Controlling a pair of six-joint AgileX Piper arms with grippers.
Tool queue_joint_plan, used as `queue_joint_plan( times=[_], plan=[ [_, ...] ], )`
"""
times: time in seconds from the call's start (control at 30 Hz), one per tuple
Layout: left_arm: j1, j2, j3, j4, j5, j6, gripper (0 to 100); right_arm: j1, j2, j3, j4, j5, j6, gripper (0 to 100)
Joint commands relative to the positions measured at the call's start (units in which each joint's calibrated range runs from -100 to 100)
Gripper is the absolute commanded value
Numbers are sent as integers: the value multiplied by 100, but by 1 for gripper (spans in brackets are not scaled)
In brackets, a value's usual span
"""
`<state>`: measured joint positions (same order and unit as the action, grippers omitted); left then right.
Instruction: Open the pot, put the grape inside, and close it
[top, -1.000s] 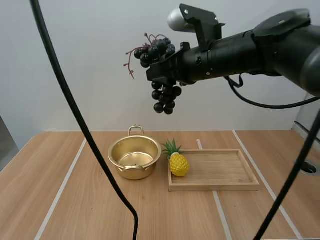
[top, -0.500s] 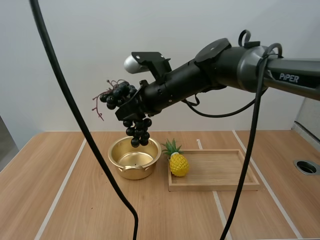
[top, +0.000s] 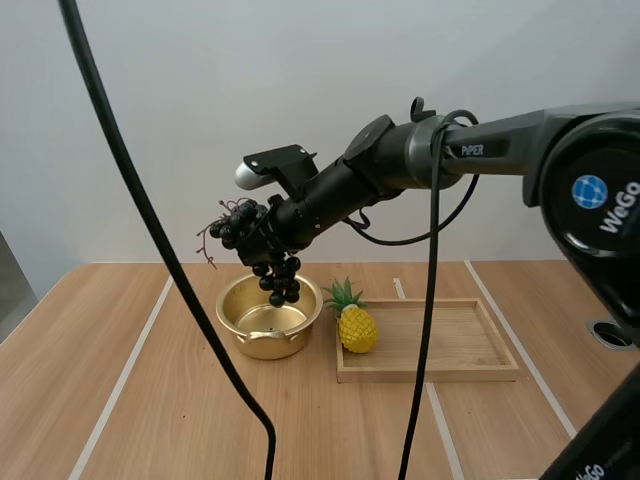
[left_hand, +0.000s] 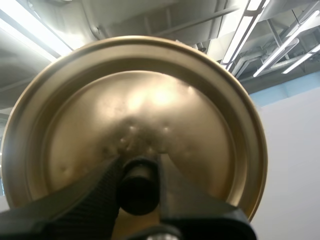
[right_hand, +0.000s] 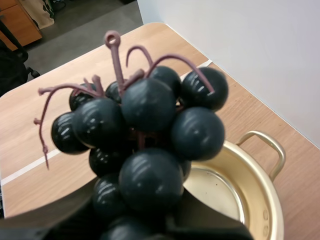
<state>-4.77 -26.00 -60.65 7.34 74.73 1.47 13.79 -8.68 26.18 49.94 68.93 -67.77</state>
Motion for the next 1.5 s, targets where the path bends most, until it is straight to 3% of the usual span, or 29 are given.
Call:
queue_joint_plan(
  times=[0.0, 0.67, 0.93, 1.27, 1.47],
  plan=[
    [-6, -11, -33, 48, -188, -57, 0, 17, 152, -224, -13, -66, -81, 0],
    [-6, -11, -33, 48, -188, -57, 0, 19, 1525, -867, -186, -362, -338, 0],
    [-6, -11, -33, 48, -188, -57, 0, 19, 1756, -854, -838, -146, -157, 0],
    [-6, -11, -33, 48, -188, -57, 0, 19, 1771, -584, -1042, 182, -112, 0],
    [-6, -11, -33, 48, -188, -57, 0, 19, 1913, -555, -1547, 182, 110, 0]
  ],
)
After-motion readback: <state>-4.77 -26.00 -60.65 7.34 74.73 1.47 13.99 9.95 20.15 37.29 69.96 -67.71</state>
